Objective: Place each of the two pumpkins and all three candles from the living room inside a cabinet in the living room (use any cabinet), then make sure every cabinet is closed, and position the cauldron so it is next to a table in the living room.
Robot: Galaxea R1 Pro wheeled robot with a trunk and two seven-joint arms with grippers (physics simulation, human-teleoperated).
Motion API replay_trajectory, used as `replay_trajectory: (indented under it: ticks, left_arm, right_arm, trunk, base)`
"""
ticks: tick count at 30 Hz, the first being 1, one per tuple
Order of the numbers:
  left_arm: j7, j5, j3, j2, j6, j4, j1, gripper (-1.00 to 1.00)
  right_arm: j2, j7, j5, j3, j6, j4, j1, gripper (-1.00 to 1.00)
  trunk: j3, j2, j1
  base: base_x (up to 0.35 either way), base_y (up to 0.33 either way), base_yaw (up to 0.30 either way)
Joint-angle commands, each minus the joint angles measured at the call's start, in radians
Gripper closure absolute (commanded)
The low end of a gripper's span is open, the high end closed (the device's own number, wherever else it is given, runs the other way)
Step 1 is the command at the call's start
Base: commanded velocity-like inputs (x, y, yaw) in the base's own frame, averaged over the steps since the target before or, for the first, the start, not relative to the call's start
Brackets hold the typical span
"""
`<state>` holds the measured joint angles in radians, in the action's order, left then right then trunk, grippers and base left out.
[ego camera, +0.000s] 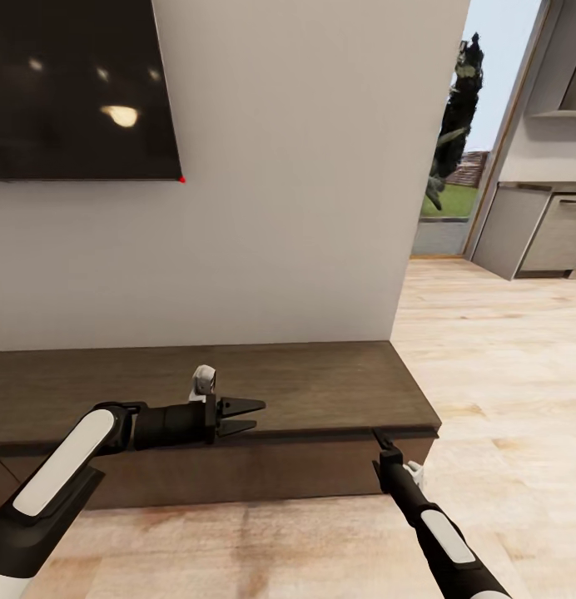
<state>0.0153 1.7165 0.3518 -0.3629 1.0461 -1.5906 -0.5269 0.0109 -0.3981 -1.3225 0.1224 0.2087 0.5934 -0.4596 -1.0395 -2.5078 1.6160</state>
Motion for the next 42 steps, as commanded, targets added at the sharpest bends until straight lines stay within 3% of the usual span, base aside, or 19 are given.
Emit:
replay_trajectory:
  ticks: [1,42]
  left_arm:
    - [0.002,0.003,0.001,-0.001,0.001,0.0,-0.001,-1.0]
    - [0.002,0.003,0.001,-0.001,0.001,0.0,-0.001,-1.0]
  right_arm:
    - [0.0,-0.002,-0.009,0.003,0.01,-0.001,-0.001,-1.0]
    - [0.001,-0.002,-0.009,0.002,0.011,-0.005,-0.001,-1.0]
  trunk:
    - [-0.001,0.0,0.0]
    - [-0.001,0.0,0.0]
  base:
    - [0.0,0.0,0.0]
    - [0.039,0.0,0.0]
